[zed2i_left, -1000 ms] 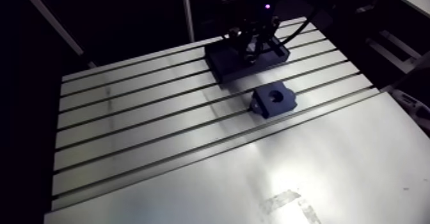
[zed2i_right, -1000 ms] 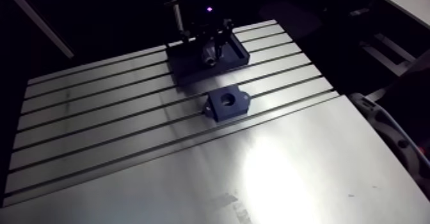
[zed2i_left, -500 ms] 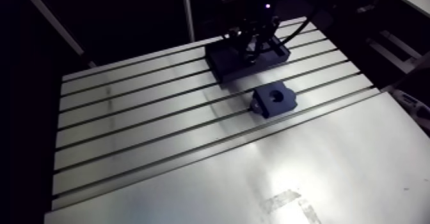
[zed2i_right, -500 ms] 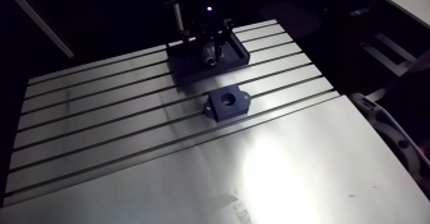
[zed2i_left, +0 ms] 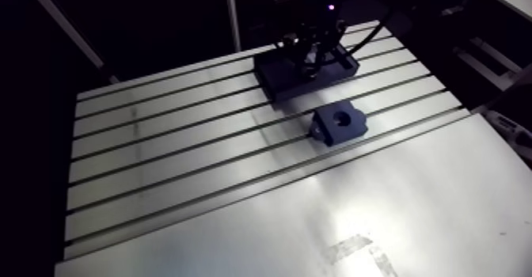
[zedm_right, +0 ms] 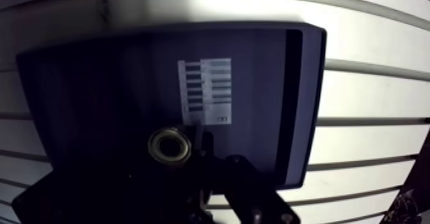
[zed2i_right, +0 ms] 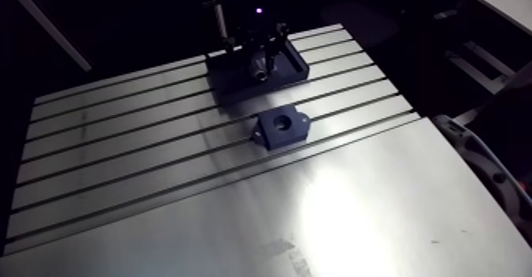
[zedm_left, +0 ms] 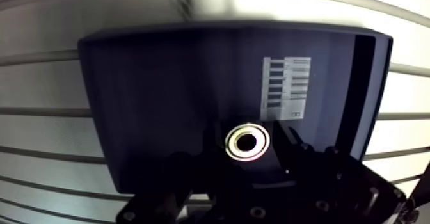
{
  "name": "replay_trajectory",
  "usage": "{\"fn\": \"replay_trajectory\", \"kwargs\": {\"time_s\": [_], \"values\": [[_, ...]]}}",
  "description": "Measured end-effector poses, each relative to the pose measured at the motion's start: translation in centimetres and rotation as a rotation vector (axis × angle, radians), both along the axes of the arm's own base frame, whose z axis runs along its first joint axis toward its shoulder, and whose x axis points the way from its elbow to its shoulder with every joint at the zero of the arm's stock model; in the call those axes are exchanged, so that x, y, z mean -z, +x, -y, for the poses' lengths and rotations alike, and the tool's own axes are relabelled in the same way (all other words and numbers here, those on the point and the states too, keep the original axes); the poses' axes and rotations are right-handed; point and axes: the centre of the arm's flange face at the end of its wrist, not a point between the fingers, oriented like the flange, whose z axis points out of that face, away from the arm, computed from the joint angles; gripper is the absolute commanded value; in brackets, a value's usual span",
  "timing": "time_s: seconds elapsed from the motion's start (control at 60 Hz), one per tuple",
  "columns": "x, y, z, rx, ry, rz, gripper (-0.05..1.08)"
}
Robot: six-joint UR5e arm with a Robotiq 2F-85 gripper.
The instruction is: Pick up the bearing and press it into the housing until flush.
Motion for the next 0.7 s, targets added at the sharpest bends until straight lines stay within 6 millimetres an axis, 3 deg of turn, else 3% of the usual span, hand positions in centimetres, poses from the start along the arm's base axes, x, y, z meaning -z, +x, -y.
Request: {"fn": "replay_trajectory", "kwargs": {"time_s": [0.7], "values": [[0.16,0.18,0.13,-0.001,-0.002,0.005,0.53]]}}
